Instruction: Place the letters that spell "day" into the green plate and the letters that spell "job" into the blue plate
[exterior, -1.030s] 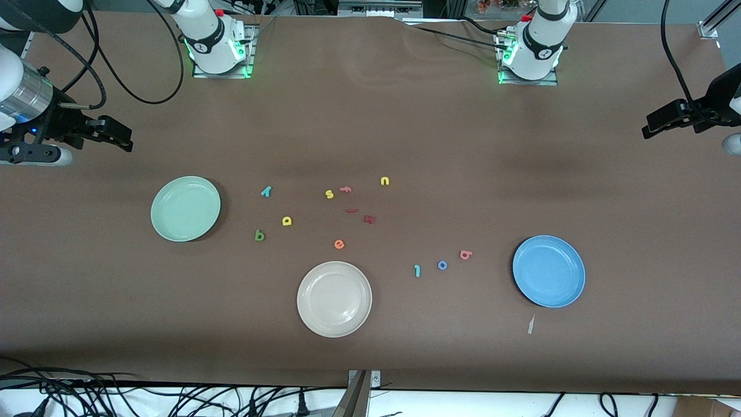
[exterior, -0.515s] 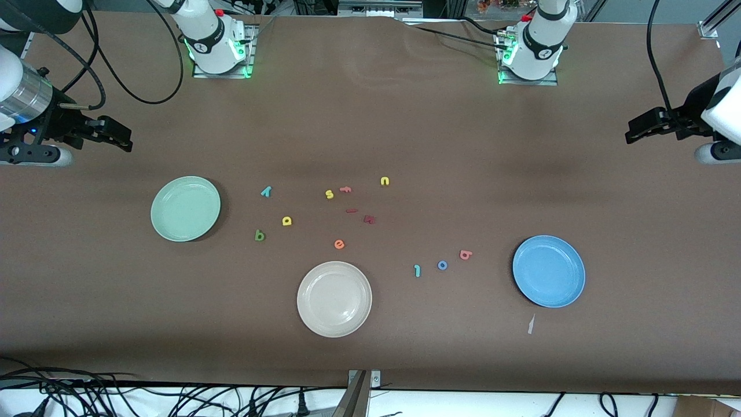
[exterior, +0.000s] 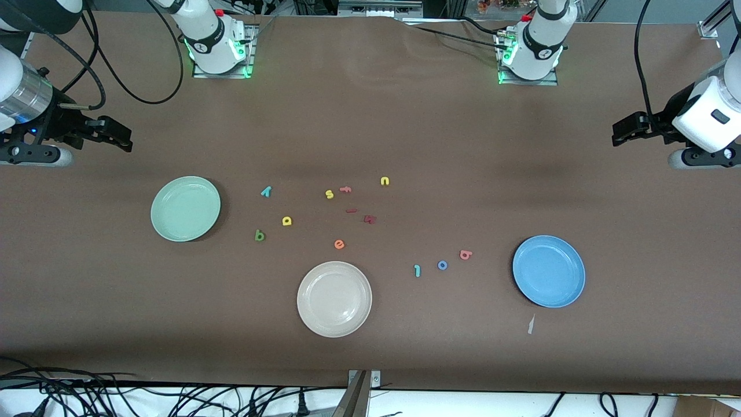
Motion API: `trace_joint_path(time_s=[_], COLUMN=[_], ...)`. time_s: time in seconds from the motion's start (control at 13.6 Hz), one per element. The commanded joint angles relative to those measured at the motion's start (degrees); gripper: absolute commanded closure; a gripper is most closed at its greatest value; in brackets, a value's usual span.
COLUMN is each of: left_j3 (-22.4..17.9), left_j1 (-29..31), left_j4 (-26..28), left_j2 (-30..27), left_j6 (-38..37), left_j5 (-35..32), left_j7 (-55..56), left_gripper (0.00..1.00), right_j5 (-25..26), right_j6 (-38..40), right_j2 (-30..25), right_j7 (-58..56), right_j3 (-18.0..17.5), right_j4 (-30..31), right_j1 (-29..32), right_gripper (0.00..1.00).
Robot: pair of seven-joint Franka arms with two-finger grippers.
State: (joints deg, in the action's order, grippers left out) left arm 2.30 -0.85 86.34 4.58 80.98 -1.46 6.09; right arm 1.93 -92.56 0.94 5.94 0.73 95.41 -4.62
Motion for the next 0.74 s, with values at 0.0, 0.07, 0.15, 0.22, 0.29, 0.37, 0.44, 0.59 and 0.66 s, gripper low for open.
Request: trace_joint_path(time_s=[0.0, 0.07, 0.15, 0.22, 0.29, 0.37, 0.44, 0.59, 0.66], left_j3=[-0.1, -0.1, -0.1, -0.1, -0.1, -0.1, -0.19, -0.1, -0.19], left_j1=[-0.2, -0.37, -0.55, -1.42, -2.39, -3.44, -4.76, -6.08, -6.78], left_j4=[-1.0, -0.92, -0.57, 0.13, 0.57, 0.93, 1.54, 3.73, 4.53], left_j2=[1.91, 3.14, 4.02, 4.9, 5.87, 6.75, 7.71, 9.3, 10.26], left_j6=[0.31, 2.75, 5.65, 8.12, 10.05, 11.81, 13.66, 18.49, 21.12], left_j5=[-0.3, 0.4, 0.75, 1.28, 1.55, 1.46, 1.46, 1.55, 1.55], left_j7=[-1.26, -1.08, -0.64, -0.29, -0.2, -0.11, -0.11, 0.06, 0.06], left_gripper=[0.0, 0.0, 0.0, 0.0, 0.0, 0.0, 0.0, 0.0, 0.0], right_j5=[-0.87, -0.87, -0.87, -0.87, -0.87, -0.87, -0.87, -0.87, -0.87], right_j6=[0.37, 0.37, 0.37, 0.37, 0.37, 0.37, 0.37, 0.37, 0.37], right_j2=[-0.67, -0.67, -0.67, -0.67, -0.67, -0.67, -0.67, -0.67, -0.67], right_j7=[-0.05, -0.05, -0.05, 0.03, -0.05, -0.05, 0.03, -0.05, -0.05], right_j3=[0.06, 0.06, 0.06, 0.06, -0.03, 0.06, 0.06, 0.06, 0.06], right_j4=[0.65, 0.65, 0.65, 0.65, 0.65, 0.65, 0.65, 0.65, 0.65], right_j1=[0.14, 0.14, 0.14, 0.14, 0.14, 0.14, 0.14, 0.14, 0.14], right_gripper=[0.0, 0.0, 0.0, 0.0, 0.0, 0.0, 0.0, 0.0, 0.0])
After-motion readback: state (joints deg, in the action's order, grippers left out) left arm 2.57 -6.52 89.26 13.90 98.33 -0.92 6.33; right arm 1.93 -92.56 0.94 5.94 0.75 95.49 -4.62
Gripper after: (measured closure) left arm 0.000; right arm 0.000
